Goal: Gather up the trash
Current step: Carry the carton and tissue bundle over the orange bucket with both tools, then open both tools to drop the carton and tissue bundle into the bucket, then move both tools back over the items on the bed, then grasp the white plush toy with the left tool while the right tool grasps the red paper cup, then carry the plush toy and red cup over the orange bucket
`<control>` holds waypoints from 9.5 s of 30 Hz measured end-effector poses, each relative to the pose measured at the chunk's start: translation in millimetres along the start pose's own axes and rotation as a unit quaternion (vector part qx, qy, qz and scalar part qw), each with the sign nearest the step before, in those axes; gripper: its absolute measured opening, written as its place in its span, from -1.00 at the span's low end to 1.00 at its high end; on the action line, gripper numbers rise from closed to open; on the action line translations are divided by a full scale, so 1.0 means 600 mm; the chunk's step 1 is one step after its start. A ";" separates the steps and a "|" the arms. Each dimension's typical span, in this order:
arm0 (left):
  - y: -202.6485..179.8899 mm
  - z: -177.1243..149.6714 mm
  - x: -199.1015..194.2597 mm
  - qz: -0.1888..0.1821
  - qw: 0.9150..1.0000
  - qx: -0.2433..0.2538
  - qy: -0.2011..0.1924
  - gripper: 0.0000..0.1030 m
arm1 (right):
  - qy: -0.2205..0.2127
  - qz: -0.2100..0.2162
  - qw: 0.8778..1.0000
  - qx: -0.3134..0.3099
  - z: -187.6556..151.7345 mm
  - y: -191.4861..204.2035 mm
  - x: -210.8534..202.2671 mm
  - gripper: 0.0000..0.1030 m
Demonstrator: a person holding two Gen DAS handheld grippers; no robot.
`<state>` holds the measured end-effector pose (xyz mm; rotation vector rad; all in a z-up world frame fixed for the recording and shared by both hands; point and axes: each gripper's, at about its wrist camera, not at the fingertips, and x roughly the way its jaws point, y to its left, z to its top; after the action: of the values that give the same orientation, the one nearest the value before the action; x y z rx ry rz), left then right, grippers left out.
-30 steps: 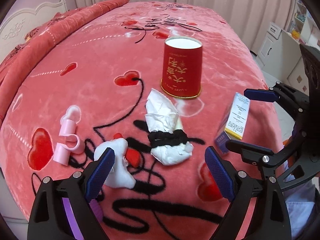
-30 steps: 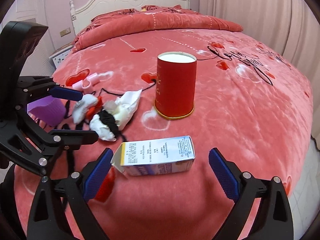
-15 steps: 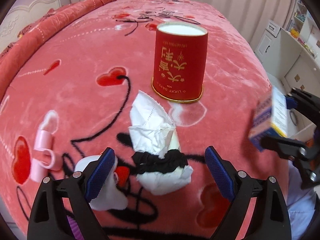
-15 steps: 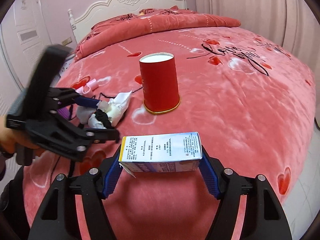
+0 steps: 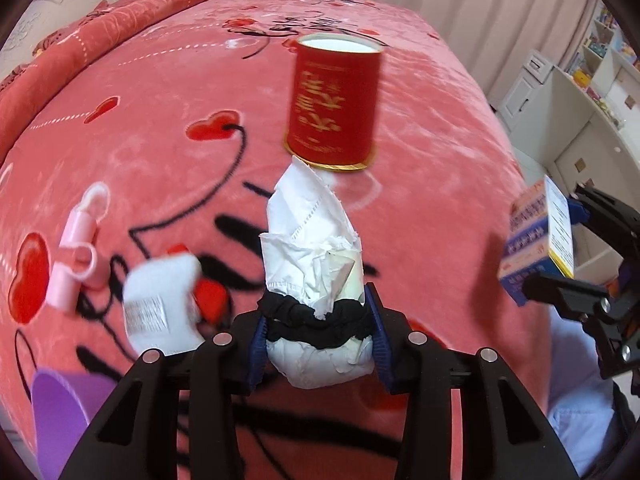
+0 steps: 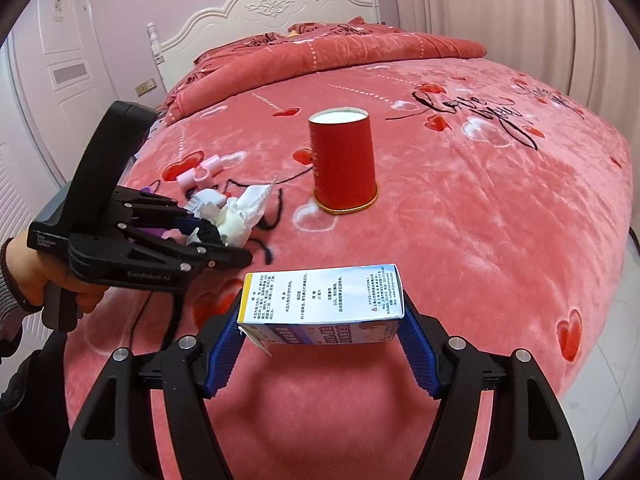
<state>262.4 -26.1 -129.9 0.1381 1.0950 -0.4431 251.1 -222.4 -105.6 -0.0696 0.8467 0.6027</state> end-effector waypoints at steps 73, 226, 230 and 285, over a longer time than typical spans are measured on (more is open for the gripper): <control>-0.821 -0.051 0.101 -0.209 0.889 0.400 0.075 -0.12 | -0.058 -0.246 0.912 0.323 -0.606 -0.307 -0.605 0.36; 0.065 0.080 0.010 -0.012 1.000 0.014 -0.005 -0.21 | -0.003 0.008 1.000 -0.017 0.185 -0.047 0.170 0.54; 0.069 0.076 0.019 -0.016 1.000 0.004 -0.002 -0.21 | 0.012 0.028 0.999 -0.023 0.183 -0.051 0.195 -0.03; -0.585 -0.069 -0.065 -0.155 0.945 0.287 0.004 -0.20 | -0.089 -0.175 0.955 0.223 -0.413 -0.156 -0.538 -0.05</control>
<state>68.4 -319.6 -76.6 0.4847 0.9719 -1.0422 -32.4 -524.5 -55.5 0.2390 0.7554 0.0736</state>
